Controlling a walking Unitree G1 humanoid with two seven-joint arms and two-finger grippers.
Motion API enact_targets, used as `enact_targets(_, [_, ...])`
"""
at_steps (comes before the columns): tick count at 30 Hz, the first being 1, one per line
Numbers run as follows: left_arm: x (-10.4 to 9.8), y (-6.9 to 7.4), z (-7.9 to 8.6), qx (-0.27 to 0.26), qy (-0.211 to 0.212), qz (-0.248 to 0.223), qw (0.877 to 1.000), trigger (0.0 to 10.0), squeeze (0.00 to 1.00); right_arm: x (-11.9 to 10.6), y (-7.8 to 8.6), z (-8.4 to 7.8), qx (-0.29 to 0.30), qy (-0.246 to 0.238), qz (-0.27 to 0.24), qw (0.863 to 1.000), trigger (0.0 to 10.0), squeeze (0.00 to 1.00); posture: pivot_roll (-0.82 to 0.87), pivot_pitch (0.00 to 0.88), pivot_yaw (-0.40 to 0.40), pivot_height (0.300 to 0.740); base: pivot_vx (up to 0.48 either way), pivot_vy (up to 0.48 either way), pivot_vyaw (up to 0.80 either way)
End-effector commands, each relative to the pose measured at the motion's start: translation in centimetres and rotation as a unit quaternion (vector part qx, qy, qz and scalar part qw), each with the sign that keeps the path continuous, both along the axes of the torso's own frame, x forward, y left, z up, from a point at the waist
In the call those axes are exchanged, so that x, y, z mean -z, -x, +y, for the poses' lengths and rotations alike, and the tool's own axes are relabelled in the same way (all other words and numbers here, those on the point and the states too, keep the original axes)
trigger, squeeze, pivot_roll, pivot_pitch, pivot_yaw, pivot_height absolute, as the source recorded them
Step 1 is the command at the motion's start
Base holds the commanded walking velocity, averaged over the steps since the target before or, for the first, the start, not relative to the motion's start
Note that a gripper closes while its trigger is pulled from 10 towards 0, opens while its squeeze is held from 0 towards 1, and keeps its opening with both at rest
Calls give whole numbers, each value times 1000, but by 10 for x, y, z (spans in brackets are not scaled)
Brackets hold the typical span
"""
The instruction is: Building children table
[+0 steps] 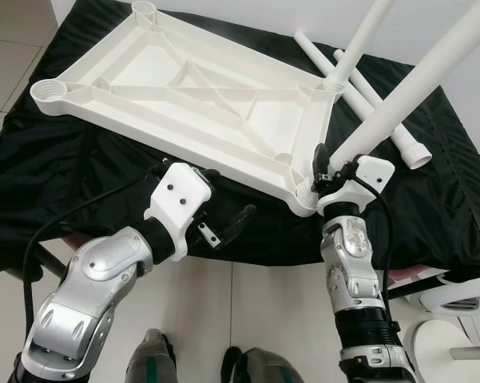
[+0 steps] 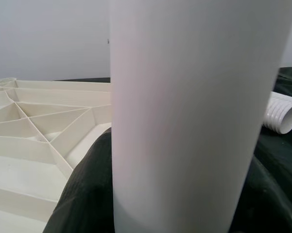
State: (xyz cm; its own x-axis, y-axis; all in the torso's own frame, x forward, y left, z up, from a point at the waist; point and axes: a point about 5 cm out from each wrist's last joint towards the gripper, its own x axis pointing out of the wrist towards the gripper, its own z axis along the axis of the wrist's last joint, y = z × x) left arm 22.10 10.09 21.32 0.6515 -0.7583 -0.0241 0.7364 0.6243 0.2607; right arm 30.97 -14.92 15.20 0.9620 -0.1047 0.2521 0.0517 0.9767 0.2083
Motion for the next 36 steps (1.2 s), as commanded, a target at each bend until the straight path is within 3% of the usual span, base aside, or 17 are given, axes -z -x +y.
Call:
enact_targets(1, [-1, 2, -3, 1, 8, -2, 1000, 10000, 0, 65, 12, -17, 20, -1, 160, 987, 10000, 0, 158, 174, -123, 740, 0, 0, 0])
enact_targets(12, [0, 1, -4, 0, 9, -2, 1000, 10000, 0, 63, 16, -13, -3, 32, 148, 988, 10000, 0, 150, 176, -125, 740, 0, 0, 0])
enact_targets(21, [-1, 0, -3, -2, 9, -3, 1000, 10000, 0, 65, 20, -7, 11, 27, 147, 989, 10000, 0, 152, 176, -126, 740, 0, 0, 0])
enact_targets(28, [-1, 0, -2, -3, 8, -3, 1000, 10000, 0, 64, 26, -9, 57, 9, 135, 989, 10000, 0, 158, 177, -118, 740, 0, 0, 0])
enact_targets(36, [-2, -1, -1, -1, 5, -3, 1000, 10000, 0, 63, 30, -23, 125, 10, 136, 983, 10000, 0, 157, 177, -109, 740, 0, 0, 0])
